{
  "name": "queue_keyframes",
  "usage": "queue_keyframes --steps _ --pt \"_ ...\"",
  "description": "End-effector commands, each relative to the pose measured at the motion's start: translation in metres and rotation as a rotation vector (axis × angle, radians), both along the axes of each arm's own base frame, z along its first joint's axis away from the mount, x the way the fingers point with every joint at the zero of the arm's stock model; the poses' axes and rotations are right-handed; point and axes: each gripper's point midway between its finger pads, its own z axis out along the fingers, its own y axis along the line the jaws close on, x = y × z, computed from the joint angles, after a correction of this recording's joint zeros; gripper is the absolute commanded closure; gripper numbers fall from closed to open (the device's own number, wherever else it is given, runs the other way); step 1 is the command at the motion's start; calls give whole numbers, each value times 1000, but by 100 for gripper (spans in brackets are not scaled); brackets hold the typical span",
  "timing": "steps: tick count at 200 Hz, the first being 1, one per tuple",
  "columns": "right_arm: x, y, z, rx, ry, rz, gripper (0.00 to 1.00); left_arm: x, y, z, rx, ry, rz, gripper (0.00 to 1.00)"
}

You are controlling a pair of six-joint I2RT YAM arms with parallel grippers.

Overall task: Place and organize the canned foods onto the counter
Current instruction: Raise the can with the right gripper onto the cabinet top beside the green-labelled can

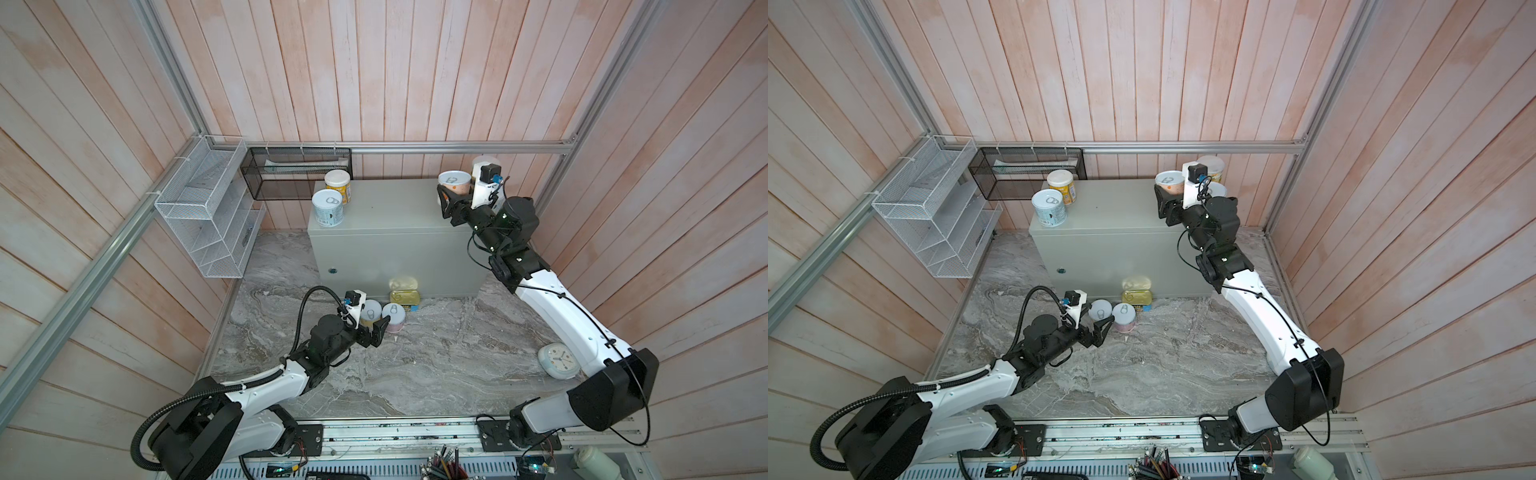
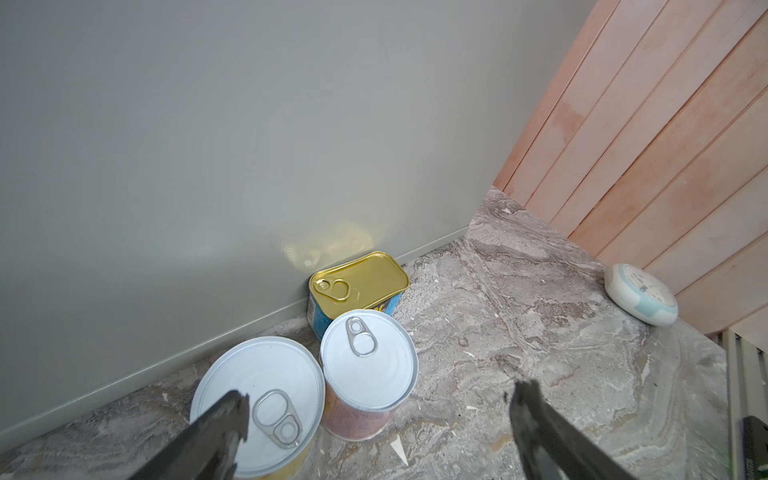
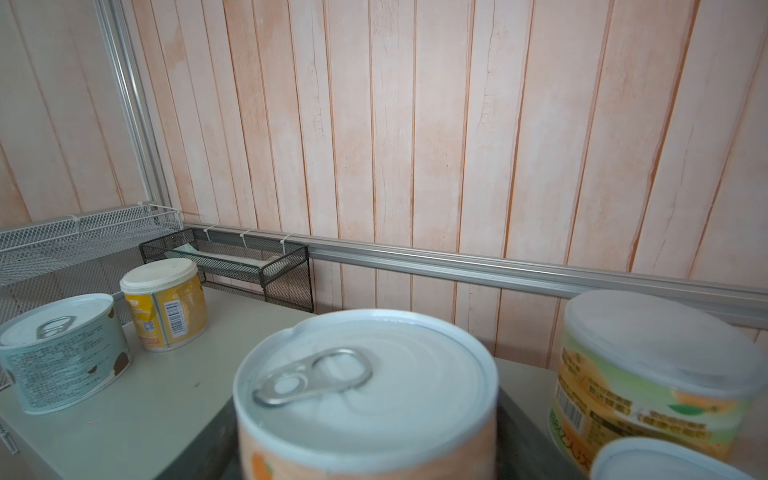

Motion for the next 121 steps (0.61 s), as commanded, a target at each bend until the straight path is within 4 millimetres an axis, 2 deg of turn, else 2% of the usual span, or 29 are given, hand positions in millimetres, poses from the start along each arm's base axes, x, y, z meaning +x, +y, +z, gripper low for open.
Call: queue_keyframes --steps 1,69,121 --pt "-6 -2 47 52 -165 7 42 -1 4 1 14 -19 16 0" --pt "30 15 29 -11 -171 -26 42 1 5 -2 27 -14 25 0" --pt "54 30 10 -119 -169 -118 42 2 4 -8 39 0 27 0"
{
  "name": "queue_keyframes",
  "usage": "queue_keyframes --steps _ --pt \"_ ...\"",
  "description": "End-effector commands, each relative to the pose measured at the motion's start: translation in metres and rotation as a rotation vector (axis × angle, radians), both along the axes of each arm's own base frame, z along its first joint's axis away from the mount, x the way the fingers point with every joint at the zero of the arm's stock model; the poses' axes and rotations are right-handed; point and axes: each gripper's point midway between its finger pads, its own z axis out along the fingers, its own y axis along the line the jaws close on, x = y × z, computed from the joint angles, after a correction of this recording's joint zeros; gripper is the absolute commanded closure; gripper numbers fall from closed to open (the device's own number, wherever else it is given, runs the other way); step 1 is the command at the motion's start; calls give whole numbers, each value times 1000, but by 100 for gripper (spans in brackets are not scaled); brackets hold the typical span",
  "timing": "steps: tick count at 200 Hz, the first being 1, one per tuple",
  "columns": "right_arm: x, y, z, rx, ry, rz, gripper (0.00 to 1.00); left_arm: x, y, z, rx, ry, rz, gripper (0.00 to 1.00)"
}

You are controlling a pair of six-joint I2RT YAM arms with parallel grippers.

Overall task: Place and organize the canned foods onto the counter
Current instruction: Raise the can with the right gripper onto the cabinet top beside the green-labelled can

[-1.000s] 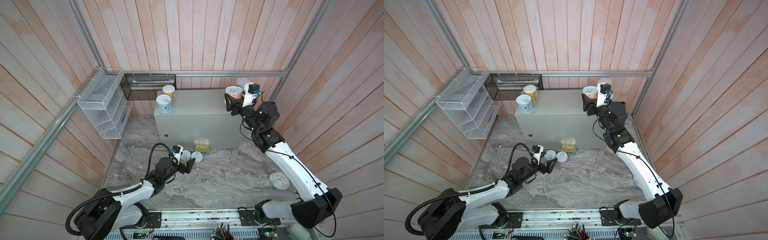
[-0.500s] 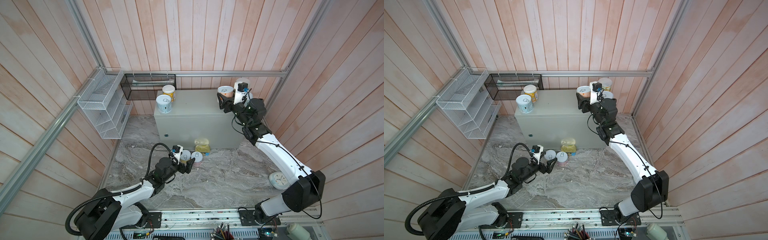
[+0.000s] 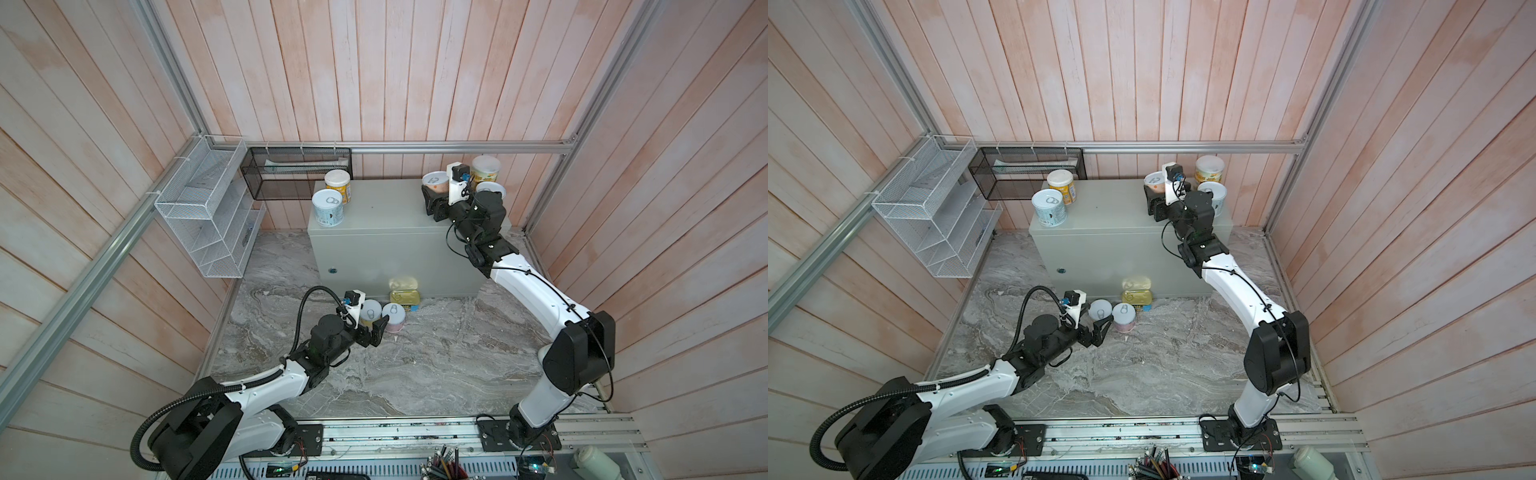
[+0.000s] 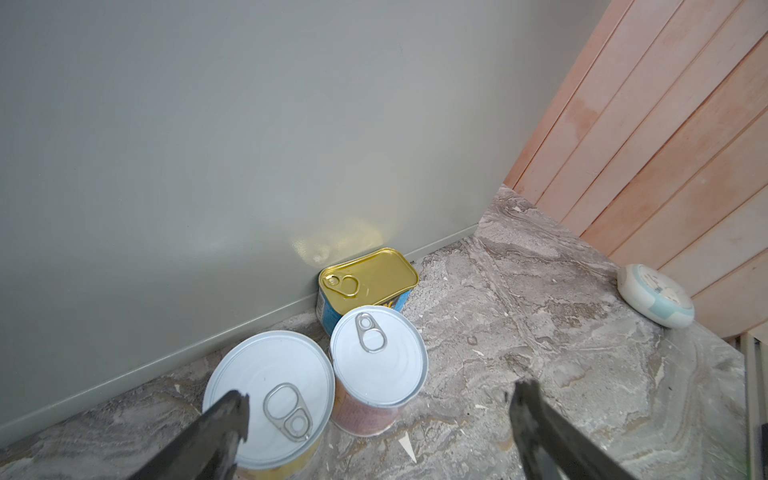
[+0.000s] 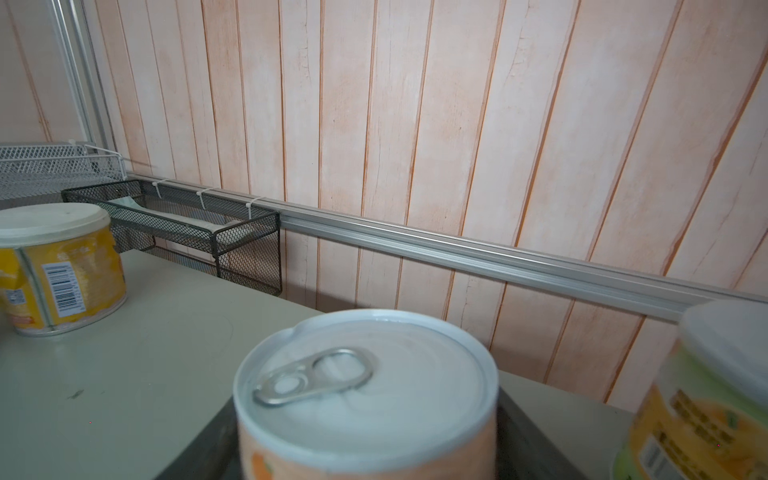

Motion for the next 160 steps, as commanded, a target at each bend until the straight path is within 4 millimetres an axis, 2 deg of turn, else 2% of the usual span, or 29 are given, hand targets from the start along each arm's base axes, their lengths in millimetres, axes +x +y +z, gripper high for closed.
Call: queue_keyframes --steps 1,112,160 --pt "-3 -1 49 7 -157 -64 42 0 0 -4 24 -8 3 0" --pt "39 -6 39 -36 -113 -188 42 3 -1 -10 43 6 3 0" --pt "58 -21 30 -22 -61 -253 42 3 -1 -10 48 5 6 0"
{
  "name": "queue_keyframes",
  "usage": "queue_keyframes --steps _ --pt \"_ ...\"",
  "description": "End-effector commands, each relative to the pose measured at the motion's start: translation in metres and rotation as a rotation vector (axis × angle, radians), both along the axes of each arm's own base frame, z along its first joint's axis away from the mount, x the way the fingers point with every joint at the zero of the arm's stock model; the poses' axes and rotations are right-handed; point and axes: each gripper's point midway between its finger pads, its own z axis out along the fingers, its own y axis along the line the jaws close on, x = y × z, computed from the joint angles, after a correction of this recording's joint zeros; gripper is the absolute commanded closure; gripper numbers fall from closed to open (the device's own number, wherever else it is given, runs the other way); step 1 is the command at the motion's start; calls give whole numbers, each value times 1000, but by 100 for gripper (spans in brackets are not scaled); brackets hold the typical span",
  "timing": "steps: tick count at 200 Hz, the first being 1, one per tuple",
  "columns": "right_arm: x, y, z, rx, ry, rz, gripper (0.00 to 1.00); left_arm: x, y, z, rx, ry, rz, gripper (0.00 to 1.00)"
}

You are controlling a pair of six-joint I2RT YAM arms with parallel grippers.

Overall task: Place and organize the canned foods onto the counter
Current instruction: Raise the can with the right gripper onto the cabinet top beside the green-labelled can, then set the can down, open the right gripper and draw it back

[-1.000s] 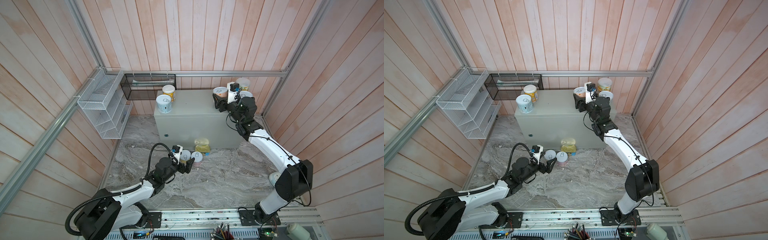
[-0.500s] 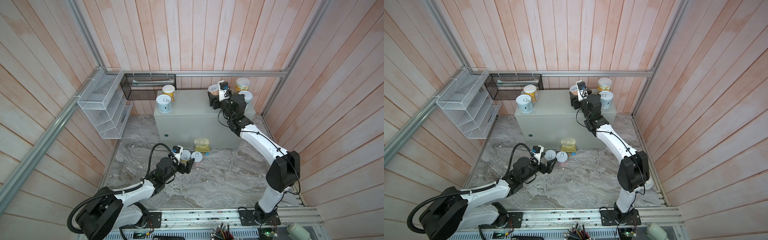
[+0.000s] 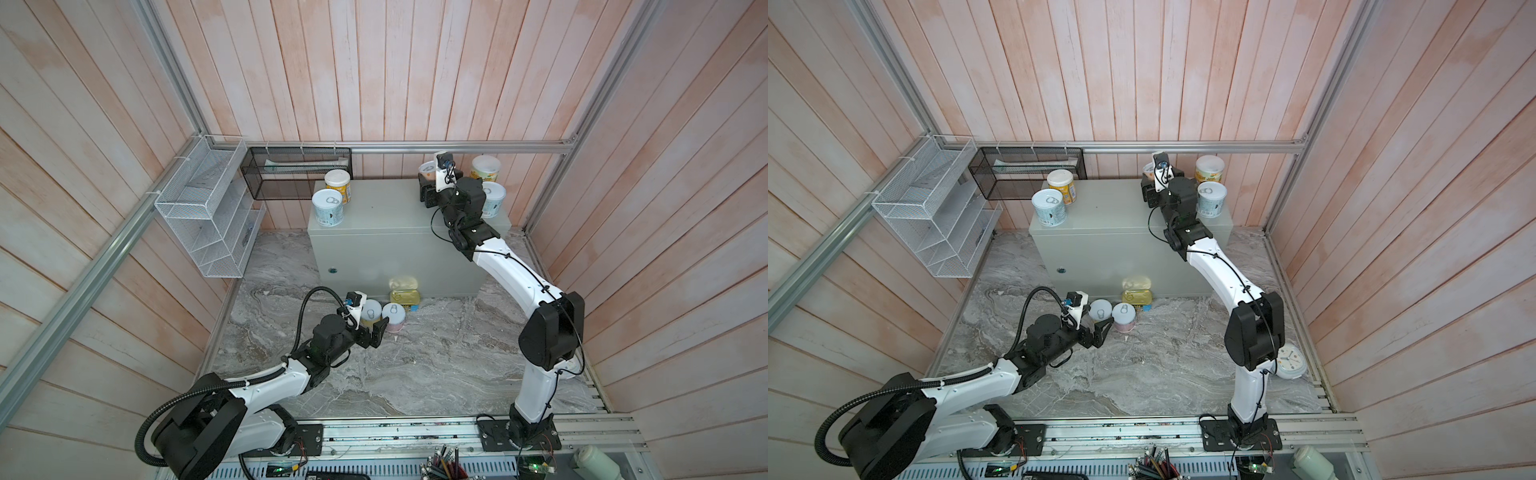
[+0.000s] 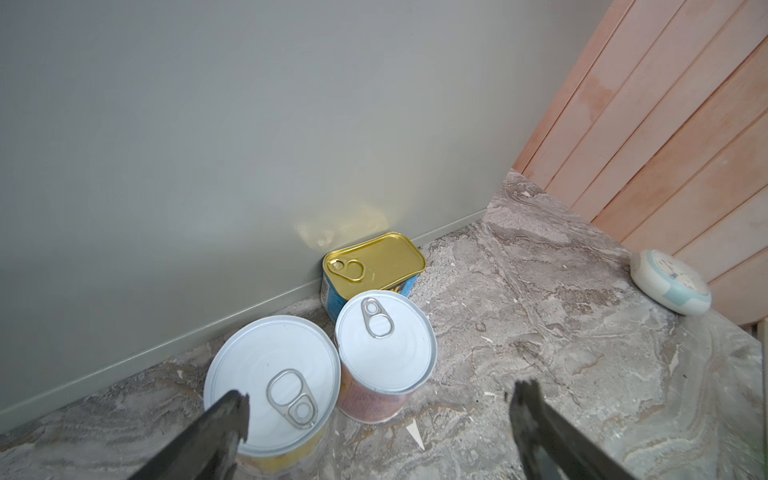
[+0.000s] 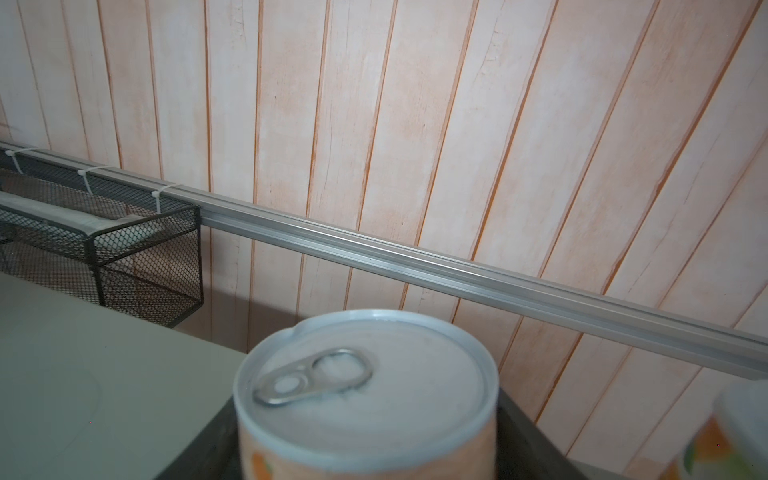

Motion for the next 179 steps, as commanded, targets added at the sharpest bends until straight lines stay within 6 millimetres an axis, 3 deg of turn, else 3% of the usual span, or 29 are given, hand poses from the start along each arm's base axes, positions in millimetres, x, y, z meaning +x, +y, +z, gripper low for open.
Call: queue_keyframes --steps 1,55,98,129,179 --pt "3 -20 30 57 -61 -57 42 3 -1 1 15 -15 7 0" --pt "9 -35 18 76 -32 -72 42 4 -2 0 19 -8 6 0" --pt "11 -43 14 98 -17 -71 34 4 -2 -2 21 -4 5 0" --pt "1 -46 23 134 -26 -49 21 4 -3 -3 24 1 3 0" --pt "-18 -43 38 130 -50 2 17 4 -4 -3 18 6 -3 0"
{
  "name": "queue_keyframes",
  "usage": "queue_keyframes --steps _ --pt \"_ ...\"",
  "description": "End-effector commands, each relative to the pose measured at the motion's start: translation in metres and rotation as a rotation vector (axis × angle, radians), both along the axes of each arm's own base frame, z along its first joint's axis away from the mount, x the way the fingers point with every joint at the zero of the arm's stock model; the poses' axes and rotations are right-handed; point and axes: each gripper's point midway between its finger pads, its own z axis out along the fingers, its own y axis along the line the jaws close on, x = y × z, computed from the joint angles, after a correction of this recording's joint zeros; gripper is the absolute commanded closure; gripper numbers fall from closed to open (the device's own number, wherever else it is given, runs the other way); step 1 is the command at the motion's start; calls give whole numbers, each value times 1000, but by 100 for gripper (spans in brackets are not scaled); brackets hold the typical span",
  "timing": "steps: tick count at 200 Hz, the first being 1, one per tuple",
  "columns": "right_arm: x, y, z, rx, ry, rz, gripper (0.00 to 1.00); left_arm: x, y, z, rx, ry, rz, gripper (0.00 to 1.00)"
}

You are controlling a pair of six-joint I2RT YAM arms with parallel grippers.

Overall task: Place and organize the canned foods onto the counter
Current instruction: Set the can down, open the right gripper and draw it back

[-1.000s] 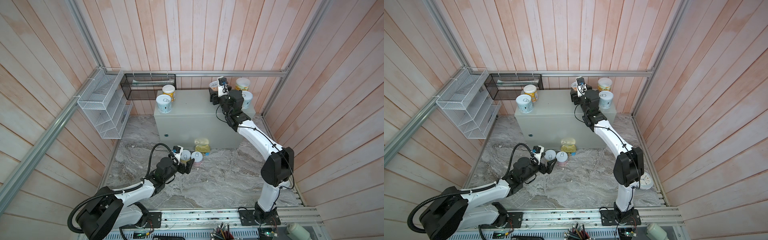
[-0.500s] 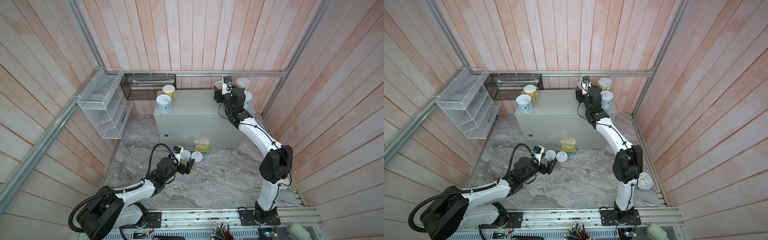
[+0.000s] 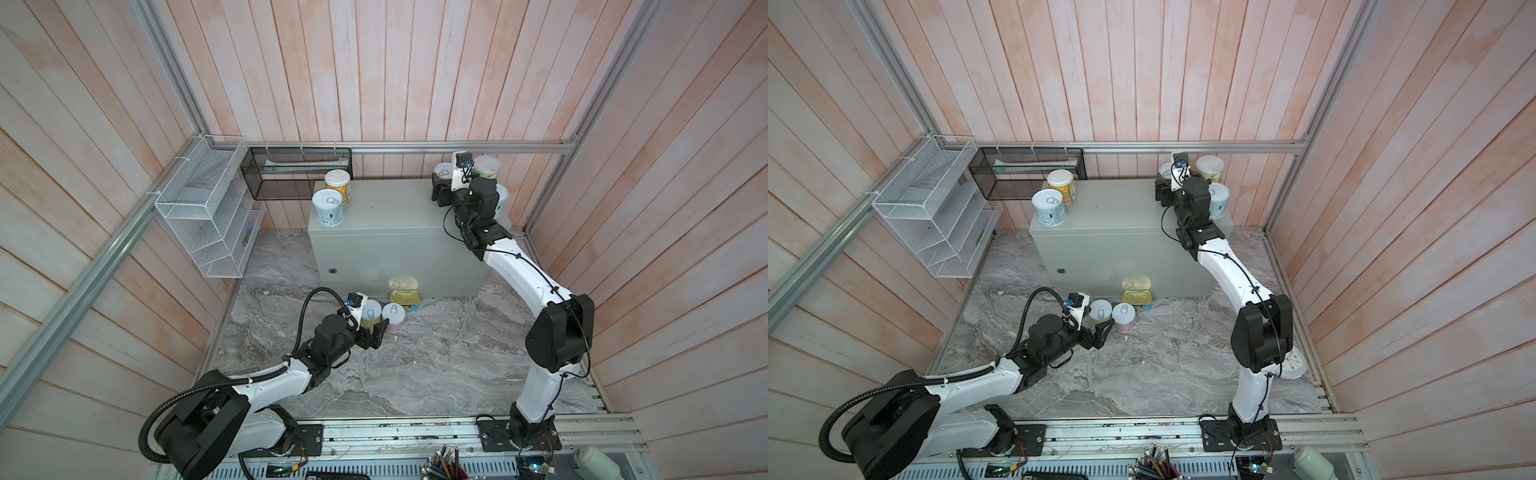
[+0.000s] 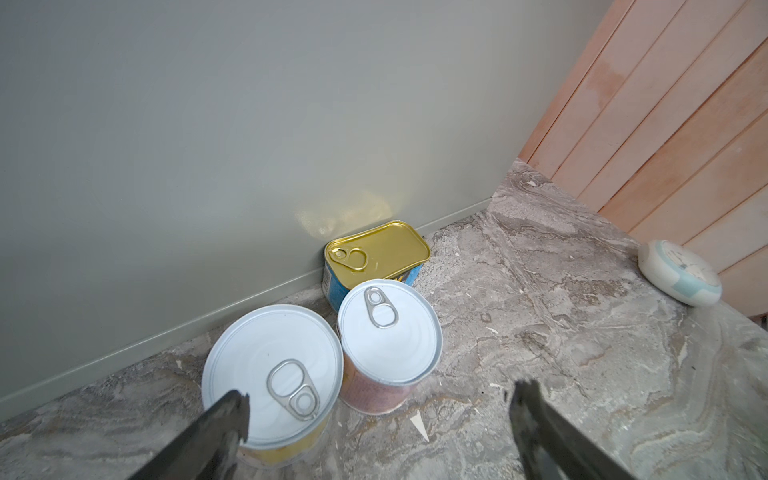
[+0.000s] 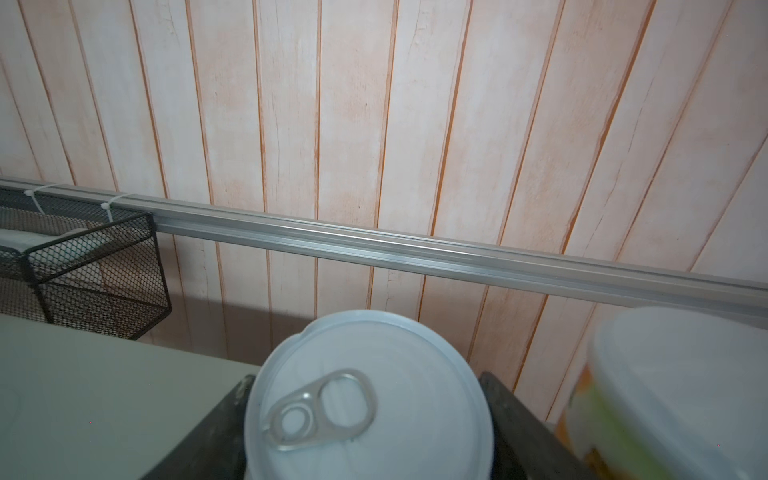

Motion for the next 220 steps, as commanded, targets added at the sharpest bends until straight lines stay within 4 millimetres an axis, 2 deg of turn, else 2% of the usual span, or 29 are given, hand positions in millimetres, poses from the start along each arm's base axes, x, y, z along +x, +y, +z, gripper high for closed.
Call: queue_keyframes --steps 1,38,71,92,126,181,197,220 --pt "-19 -5 40 38 -83 24 17 3 -4 6 2 -15 -2 0" --pt "-36 -5 54 66 -99 69 17 4 -4 5 4 -9 0 0" --pt "-59 -4 67 83 -108 118 17 5 -4 3 6 1 3 0" --pt "-79 -2 73 80 -116 175 17 6 -5 2 6 7 5 0" --pt "-117 22 71 11 -125 354 17 5 -6 2 -3 15 4 0" --pt "-165 17 84 92 -112 425 16 6 -5 1 -4 24 10 0" --pt "-179 12 79 112 -92 431 16 7 -3 1 4 28 25 0" --pt "-196 2 61 112 -61 418 16 10 2 -2 16 41 59 0"
